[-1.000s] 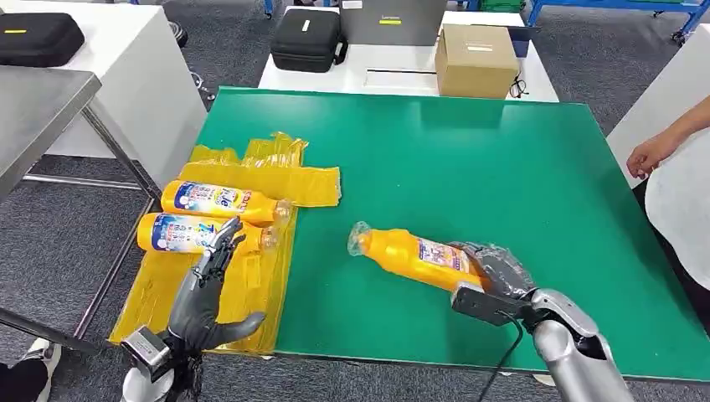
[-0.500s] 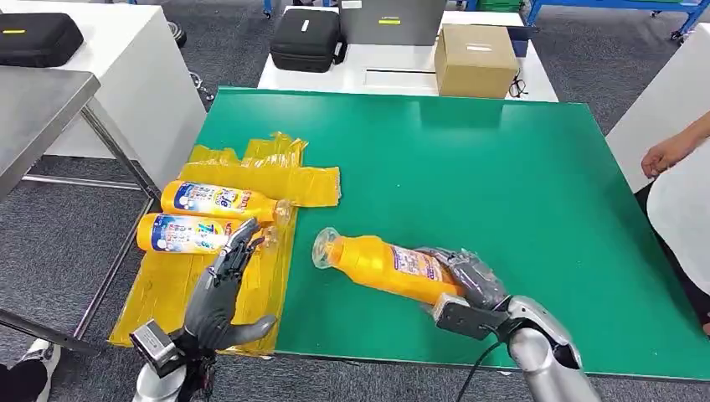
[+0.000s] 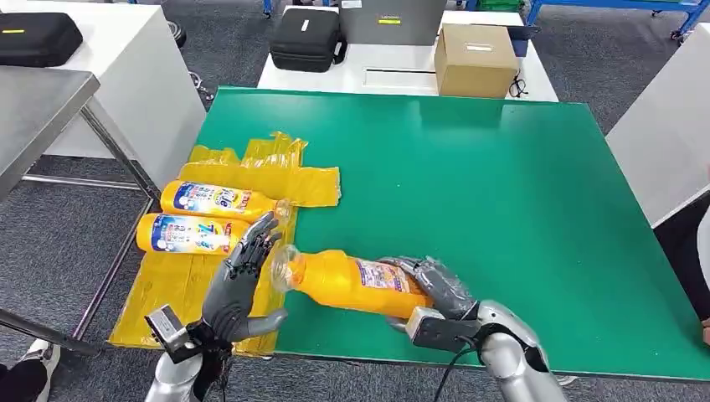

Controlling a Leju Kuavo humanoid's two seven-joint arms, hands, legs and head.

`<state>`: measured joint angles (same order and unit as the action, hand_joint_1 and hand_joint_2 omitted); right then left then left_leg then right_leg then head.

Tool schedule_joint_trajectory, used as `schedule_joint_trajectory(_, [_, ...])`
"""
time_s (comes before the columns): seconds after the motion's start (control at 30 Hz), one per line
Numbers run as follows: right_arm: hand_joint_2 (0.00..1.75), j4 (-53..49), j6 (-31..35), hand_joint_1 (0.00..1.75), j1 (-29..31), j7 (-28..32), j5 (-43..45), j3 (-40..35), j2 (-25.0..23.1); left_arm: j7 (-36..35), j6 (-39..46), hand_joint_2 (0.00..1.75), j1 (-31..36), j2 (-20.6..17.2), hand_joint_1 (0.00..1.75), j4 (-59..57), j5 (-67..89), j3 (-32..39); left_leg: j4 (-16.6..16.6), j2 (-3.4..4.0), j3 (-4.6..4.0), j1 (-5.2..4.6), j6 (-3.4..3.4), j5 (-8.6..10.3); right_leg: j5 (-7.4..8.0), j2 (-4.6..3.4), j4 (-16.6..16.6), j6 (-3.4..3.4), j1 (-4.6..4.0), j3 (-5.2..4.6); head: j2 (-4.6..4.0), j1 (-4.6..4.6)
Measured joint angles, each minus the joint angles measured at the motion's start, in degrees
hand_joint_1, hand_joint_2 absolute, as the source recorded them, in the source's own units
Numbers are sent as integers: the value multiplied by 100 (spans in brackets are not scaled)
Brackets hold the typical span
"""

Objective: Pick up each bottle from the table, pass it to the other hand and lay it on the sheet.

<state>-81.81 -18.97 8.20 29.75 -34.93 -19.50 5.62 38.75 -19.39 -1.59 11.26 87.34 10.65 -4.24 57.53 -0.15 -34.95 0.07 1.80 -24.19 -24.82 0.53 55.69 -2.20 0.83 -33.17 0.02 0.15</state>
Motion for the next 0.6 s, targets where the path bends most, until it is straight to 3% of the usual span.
schedule_joint_trajectory(0.6, [175,-72,-491,175,285,245,583,-699,-122,-15,227,175,322,-13,0,-363,-58,-162,0,0,-1,1,0,1,0,0,1,0,-1,-1,0,2])
